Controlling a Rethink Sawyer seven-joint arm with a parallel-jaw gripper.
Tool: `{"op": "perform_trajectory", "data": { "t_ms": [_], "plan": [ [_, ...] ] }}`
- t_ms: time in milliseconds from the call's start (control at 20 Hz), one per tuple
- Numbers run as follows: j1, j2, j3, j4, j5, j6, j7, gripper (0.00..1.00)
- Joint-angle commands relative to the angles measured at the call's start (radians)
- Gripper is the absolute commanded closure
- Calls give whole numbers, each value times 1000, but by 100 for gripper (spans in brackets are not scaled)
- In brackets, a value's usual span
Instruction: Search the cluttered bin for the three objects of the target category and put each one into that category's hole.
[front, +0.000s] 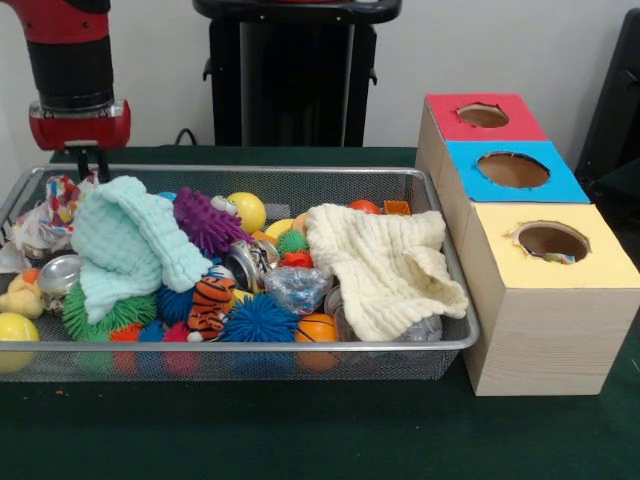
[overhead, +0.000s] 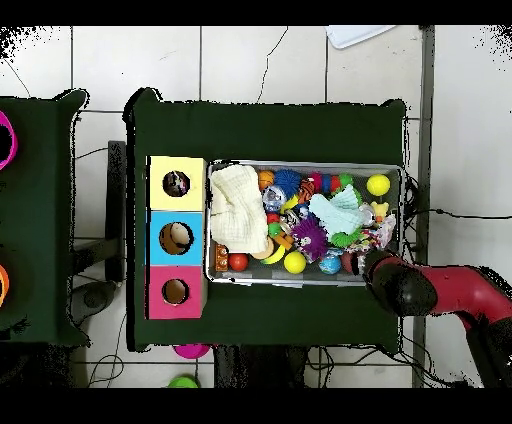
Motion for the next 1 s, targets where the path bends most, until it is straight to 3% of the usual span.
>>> {"op": "perform_trajectory", "data": {
  "t_ms": [50, 250, 500, 700, 1000],
  "plan": [
    [46, -187, 38, 71, 103, 179, -189, 100],
    [69, -240, 40, 92, 150, 214, -197, 100],
    [82, -255, 35, 91, 175, 232, -196, 100],
    [80, -302, 52, 116, 254, 285, -198, 100],
    [112, -343, 65, 166, 377, 324, -121, 100]
  ]
}}
